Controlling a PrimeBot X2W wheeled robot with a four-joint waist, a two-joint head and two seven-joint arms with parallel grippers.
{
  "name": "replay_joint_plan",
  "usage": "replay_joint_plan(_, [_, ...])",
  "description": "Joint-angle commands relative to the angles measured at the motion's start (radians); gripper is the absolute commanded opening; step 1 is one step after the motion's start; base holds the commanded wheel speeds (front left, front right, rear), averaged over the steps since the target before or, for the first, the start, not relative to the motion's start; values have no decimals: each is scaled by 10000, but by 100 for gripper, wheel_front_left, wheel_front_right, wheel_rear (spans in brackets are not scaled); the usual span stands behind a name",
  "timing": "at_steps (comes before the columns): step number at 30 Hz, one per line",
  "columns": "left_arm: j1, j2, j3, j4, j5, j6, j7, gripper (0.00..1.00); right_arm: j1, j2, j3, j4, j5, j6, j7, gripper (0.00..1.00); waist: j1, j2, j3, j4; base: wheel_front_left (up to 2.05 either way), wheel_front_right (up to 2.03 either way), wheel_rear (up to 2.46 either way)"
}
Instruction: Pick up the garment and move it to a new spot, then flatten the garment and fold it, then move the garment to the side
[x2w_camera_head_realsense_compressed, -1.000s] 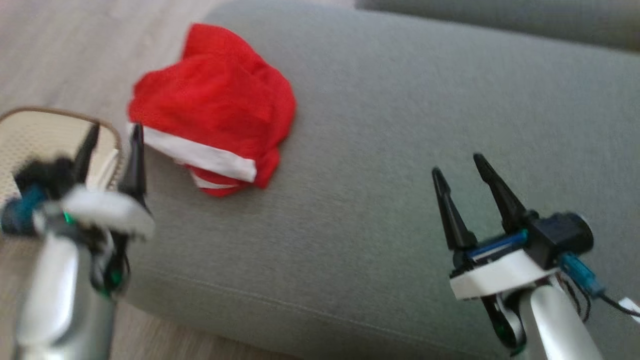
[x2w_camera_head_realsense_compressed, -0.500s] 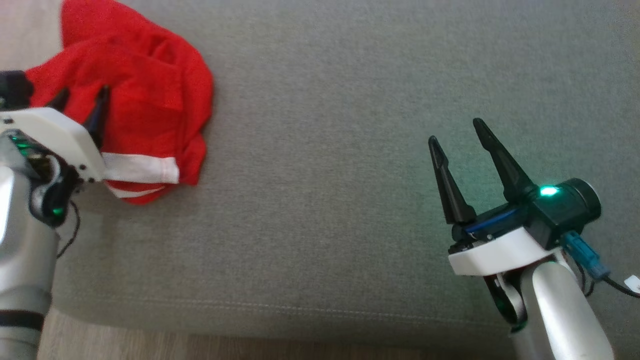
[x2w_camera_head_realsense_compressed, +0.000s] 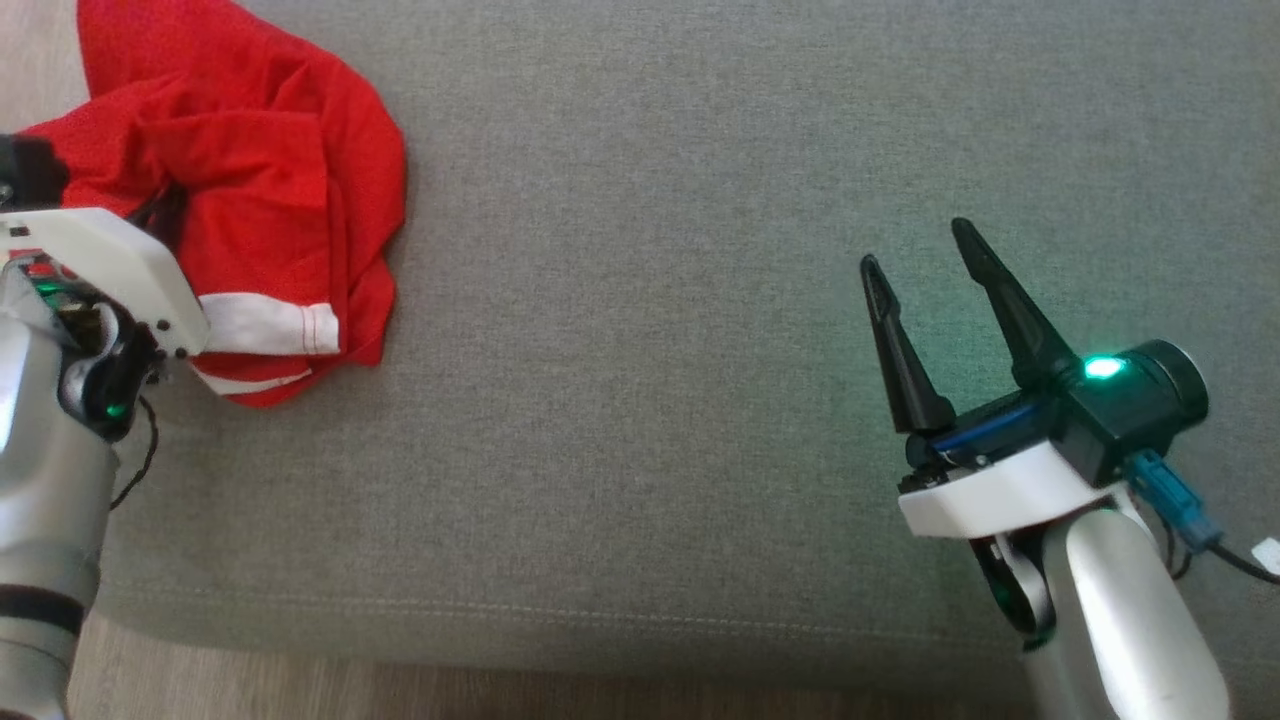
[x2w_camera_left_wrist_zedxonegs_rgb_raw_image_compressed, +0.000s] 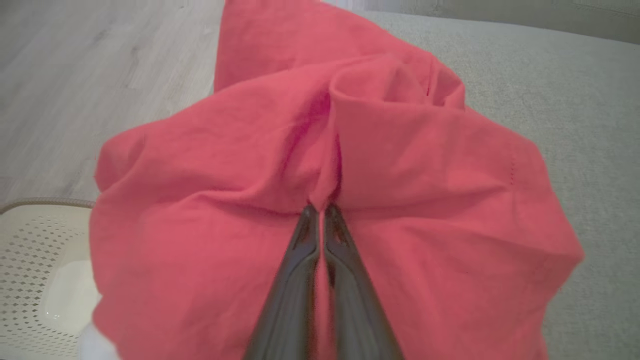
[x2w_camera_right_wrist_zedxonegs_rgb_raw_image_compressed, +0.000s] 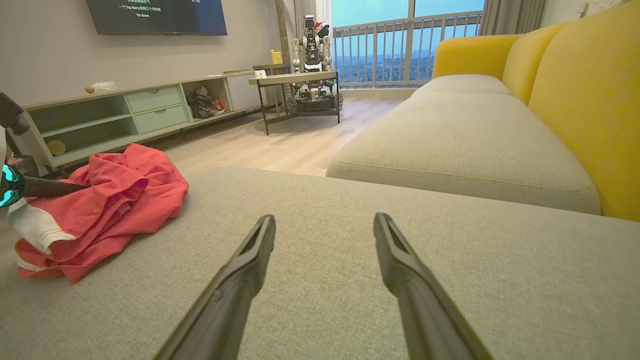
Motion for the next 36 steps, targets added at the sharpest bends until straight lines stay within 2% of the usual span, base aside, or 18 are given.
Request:
replay_joint_plan(1, [-483,688,254,-159,-56,14,-227,0,-257,22,262,-252,63,-2,5,100,-1,0,-54,27,0,0,0])
replay_joint_plan(10, [-523,907,383,-260,-195,59,-1928,0,-56,22,227,275,426,-2,-64,100,-1,0,-969,268,0,0,0])
replay_joint_plan(15, [-467,888,641,-807,-300,279,-2694,0,139,22,156,468,619,-2,-126,100,-1,0,-1591,477,0,0,0])
replay_joint_plan(20, [-216,670,942,-2002,-411,779,-3297,0,259,22,203,679,836,-2,-174,100,-1,0,-2156,575,0,0,0])
replay_joint_plan(25, [102,521,1104,-3367,-469,1120,-3482,0,351,22,196,778,985,-2,-204,100,-1,0,-2592,516,0,0,0])
replay_joint_plan(29, [450,194,1249,-4918,-862,1323,-3373,0,393,22,-424,874,1059,-2,-220,100,-1,0,-2961,354,0,0,0])
replay_joint_plan(36, [1116,-449,976,-7401,-1256,2002,-2589,0,217,22,-1068,683,1104,-2,-228,100,-1,0,-3351,-471,0,0,0])
